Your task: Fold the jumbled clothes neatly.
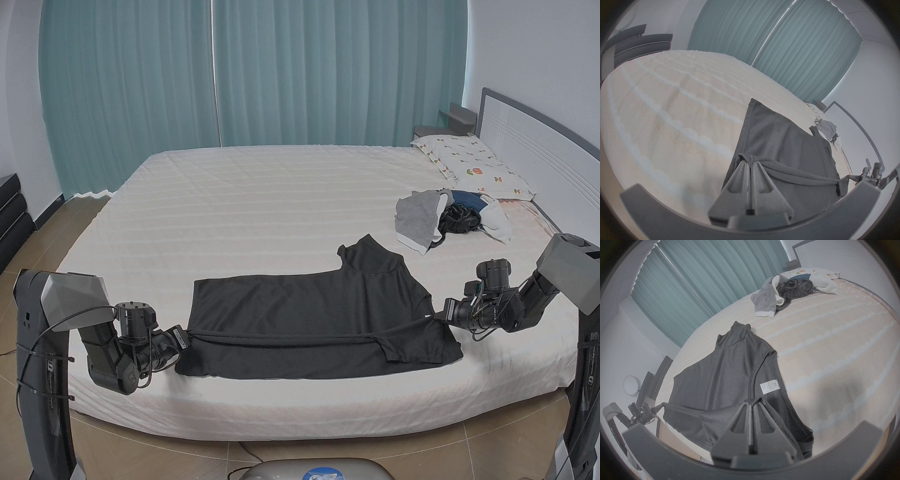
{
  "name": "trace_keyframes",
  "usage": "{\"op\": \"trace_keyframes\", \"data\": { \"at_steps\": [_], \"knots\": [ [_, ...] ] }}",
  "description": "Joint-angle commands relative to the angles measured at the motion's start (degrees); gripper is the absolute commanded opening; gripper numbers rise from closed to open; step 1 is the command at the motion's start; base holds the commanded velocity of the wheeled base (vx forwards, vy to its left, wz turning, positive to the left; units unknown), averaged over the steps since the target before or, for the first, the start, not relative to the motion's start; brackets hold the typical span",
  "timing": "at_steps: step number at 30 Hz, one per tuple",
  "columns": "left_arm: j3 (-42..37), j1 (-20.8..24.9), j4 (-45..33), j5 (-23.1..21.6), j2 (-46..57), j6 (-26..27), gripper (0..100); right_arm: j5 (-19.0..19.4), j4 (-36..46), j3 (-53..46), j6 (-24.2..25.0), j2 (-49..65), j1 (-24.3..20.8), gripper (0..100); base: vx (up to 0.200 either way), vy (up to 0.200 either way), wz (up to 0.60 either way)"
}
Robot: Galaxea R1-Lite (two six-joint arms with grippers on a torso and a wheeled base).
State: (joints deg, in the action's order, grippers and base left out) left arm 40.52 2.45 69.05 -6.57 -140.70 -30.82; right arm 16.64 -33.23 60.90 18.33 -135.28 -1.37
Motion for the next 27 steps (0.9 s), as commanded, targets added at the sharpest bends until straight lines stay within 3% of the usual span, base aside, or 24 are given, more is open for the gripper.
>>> {"op": "trace_keyframes", "data": {
  "at_steps": [1,10,11,19,27],
  "knots": [
    [0.96,0.01,0.03,-0.02,-1.59,-0.12,0,0.06,-0.08,0.71,0.3,-1.65,-0.04,0,0.0,0.0,0.0],
    [2.63,1.07,-0.14,1.03,-2.29,-4.51,0,0.06,-0.08,1.23,1.18,-2.71,-0.48,0,0.0,0.0,0.0],
    [2.63,1.07,-0.14,1.03,-2.29,-4.51,100,0.06,-0.17,1.23,1.18,-2.71,-0.48,100,0.0,0.0,0.0],
    [2.11,0.71,0.03,1.65,-2.12,-4.51,100,0.15,-1.13,0.09,4.6,-1.65,-0.13,100,0.0,0.0,0.0],
    [-3.87,-1.92,0.03,1.74,5.62,-4.78,100,0.06,-10.54,-7.73,16.29,4.76,0.57,100,0.0,0.0,0.0]
  ]
}}
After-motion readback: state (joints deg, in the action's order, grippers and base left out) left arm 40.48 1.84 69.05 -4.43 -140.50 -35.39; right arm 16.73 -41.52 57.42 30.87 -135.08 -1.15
